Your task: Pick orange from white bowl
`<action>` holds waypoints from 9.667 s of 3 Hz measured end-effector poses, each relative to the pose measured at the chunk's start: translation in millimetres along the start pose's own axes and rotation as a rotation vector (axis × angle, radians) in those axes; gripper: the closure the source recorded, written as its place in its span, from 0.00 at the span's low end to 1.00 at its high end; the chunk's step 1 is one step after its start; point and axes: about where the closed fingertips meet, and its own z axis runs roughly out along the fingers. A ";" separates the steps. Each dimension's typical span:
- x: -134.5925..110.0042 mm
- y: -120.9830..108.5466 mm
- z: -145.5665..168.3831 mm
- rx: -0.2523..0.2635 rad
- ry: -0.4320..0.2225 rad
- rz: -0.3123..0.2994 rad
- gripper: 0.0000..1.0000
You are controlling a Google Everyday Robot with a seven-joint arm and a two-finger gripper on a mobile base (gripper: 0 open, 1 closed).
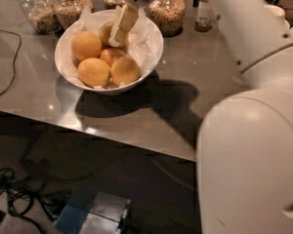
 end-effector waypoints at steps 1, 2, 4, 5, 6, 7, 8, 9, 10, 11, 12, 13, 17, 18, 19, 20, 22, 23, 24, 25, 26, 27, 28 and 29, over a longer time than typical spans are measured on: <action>-8.4 6.5 -62.3 0.090 0.058 0.006 0.00; -21.8 21.9 -67.2 0.020 0.091 -0.055 0.00; -24.0 43.4 -22.0 -0.169 0.093 -0.122 0.19; -16.0 34.6 0.0 -0.186 0.074 -0.106 0.42; -0.7 20.1 20.4 -0.178 0.055 -0.061 0.46; 14.2 8.3 33.5 -0.164 0.039 -0.013 0.35; 27.9 2.8 45.3 -0.162 0.027 0.027 0.37; 42.5 -1.0 52.6 -0.158 0.024 0.063 0.44; 47.8 -4.4 52.6 -0.150 0.026 0.077 0.28; 50.0 -13.5 42.2 -0.110 0.030 0.078 0.22; 51.6 -19.9 29.9 -0.076 0.033 0.080 0.26; 57.6 -22.3 22.9 -0.058 0.033 0.094 0.37; 90.9 -7.6 62.8 -0.136 0.018 0.177 0.41; 91.0 -8.2 62.4 -0.137 0.019 0.181 0.64; 93.2 -9.3 57.4 -0.129 0.034 0.170 0.88; 91.0 -10.1 55.3 -0.129 0.034 0.170 1.00; 90.2 -20.4 11.6 -0.055 0.143 0.099 1.00; 79.2 -21.6 -6.4 -0.030 0.113 0.070 1.00; 50.1 -17.9 -51.6 0.030 -0.010 0.026 1.00; 0.0 2.1 -116.1 0.116 -0.157 -0.066 1.00; -57.3 40.2 -178.9 0.202 -0.266 -0.185 1.00; -117.8 97.9 -187.9 0.178 -0.359 -0.313 1.00; -136.7 141.9 -158.4 0.095 -0.385 -0.337 1.00; -127.4 151.1 -131.4 0.007 -0.323 -0.308 1.00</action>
Offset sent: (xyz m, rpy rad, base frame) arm -0.0628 -0.0321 0.0599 -0.1808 -0.0691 0.1026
